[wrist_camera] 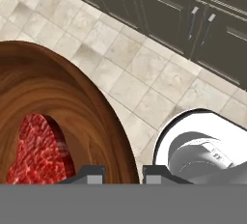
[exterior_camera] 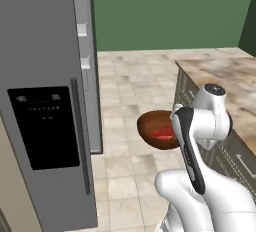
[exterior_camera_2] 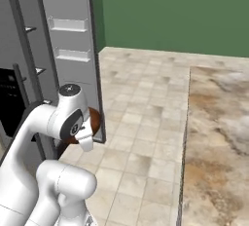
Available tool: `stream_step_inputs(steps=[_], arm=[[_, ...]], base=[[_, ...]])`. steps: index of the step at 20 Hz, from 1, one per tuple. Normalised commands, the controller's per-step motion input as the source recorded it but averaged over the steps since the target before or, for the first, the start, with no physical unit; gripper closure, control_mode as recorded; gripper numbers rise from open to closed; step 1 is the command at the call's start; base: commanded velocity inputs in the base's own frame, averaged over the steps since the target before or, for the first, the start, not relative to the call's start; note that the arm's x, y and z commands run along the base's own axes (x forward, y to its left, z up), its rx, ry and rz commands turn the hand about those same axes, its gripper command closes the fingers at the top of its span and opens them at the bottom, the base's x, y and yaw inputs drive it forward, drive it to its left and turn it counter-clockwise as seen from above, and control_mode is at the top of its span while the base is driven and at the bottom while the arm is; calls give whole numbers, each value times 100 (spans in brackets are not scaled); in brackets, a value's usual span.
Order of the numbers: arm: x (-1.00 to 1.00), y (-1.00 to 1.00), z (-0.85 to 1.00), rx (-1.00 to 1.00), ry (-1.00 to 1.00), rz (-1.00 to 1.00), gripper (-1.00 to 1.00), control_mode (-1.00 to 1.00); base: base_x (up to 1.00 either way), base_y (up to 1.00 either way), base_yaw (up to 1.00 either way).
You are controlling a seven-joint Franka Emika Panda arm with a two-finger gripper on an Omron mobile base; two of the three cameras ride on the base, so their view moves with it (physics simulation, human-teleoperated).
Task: Place one of the steaks on the plate and the other in the bowl. Then place the bowl in the fridge.
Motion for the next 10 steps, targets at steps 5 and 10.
stream_step_inputs(steps=[5, 10], arm=[[0, 0, 0, 0, 0, 0, 100, 100], [0, 0, 0, 0, 0, 0, 100, 100]], base=[[51, -1, 1], [74, 0, 4]])
